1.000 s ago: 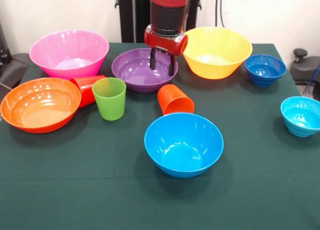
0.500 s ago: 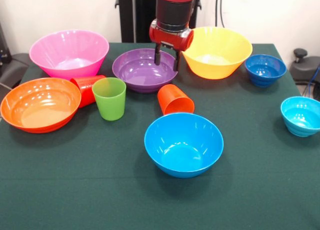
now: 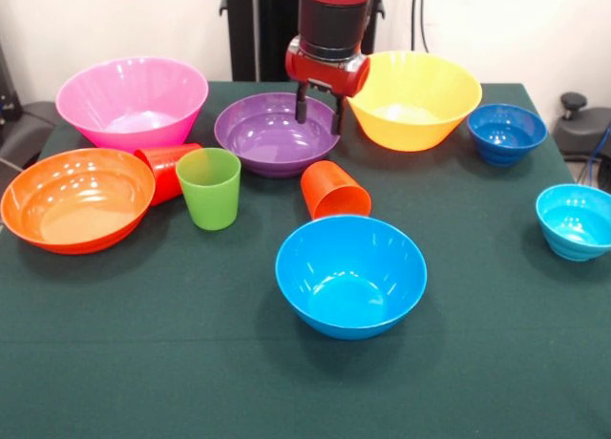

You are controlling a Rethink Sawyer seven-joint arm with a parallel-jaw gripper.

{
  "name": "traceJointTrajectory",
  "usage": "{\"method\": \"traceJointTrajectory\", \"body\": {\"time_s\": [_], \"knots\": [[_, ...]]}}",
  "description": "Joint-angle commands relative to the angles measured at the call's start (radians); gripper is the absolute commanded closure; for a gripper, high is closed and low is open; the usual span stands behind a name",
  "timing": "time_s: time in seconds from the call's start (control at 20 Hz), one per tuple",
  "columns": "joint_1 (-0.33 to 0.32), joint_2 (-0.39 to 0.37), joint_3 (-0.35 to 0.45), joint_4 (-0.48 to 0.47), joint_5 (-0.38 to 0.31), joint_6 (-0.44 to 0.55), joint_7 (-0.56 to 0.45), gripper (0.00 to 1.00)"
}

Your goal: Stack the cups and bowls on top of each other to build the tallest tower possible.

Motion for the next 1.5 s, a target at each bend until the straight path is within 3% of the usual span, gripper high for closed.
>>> {"method": "traceJointTrajectory", "body": {"time_s": [0.05, 1.15, 1.35, 1.5], "knots": [[0.005, 0.054, 0.106, -0.049, -0.060, -0.064, 0.025, 0.00], [-0.013, 0.100, 0.136, -0.048, -0.068, -0.173, 0.047, 0.00], [0.011, 0.113, 0.113, -0.052, -0.055, -0.206, 0.067, 0.00], [0.079, 0.124, 0.032, -0.066, -0.020, -0.198, 0.088, 0.00]]}}
